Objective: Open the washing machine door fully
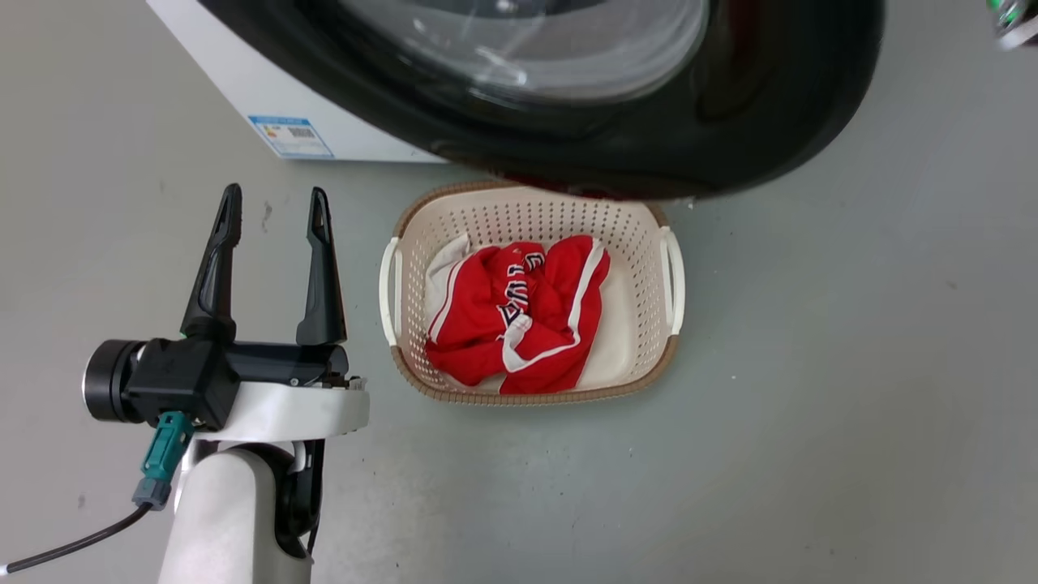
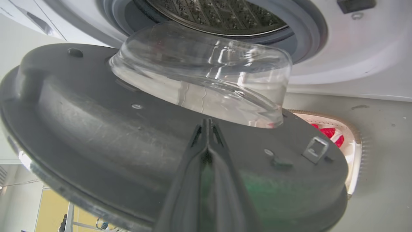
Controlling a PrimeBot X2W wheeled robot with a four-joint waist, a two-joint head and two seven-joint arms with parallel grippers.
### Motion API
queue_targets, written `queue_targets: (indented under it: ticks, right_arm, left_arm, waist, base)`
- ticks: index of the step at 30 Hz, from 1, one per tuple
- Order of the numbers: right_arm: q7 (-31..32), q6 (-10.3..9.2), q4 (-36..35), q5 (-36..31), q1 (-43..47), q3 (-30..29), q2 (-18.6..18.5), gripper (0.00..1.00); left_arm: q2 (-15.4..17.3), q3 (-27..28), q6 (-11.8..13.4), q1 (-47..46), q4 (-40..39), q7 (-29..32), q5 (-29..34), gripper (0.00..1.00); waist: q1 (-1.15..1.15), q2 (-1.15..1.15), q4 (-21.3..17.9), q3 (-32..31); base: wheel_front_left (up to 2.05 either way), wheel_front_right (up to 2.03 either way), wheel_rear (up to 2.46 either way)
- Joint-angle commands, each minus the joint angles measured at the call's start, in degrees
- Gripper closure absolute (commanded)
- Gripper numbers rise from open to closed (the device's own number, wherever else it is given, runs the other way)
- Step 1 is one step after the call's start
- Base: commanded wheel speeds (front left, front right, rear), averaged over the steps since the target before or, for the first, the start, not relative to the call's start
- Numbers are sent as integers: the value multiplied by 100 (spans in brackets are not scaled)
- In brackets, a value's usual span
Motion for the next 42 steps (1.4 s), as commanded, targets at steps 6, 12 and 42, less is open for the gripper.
queue_targets:
  ticks: [6, 12, 42]
  right_arm:
    - [548, 1, -450, 55, 652, 159, 234, 100]
    - [946, 1, -851, 130, 1181, 215, 400, 100]
    - [1483, 0, -3402, 1050, 3752, 1192, 1246, 100]
  left_arm:
    - [-4, 9, -24, 220, 154, -14, 61, 0]
    - [-4, 17, -31, 396, 245, -14, 80, 0]
    - [-5, -206, -27, 878, 489, -14, 36, 0]
  waist:
    - [0, 0, -130, -461]
    - [0, 0, -172, -759]
    - [0, 0, -67, -1590]
  base:
    - [0, 0, 0]
    - [0, 0, 0]
    - [0, 0, 0]
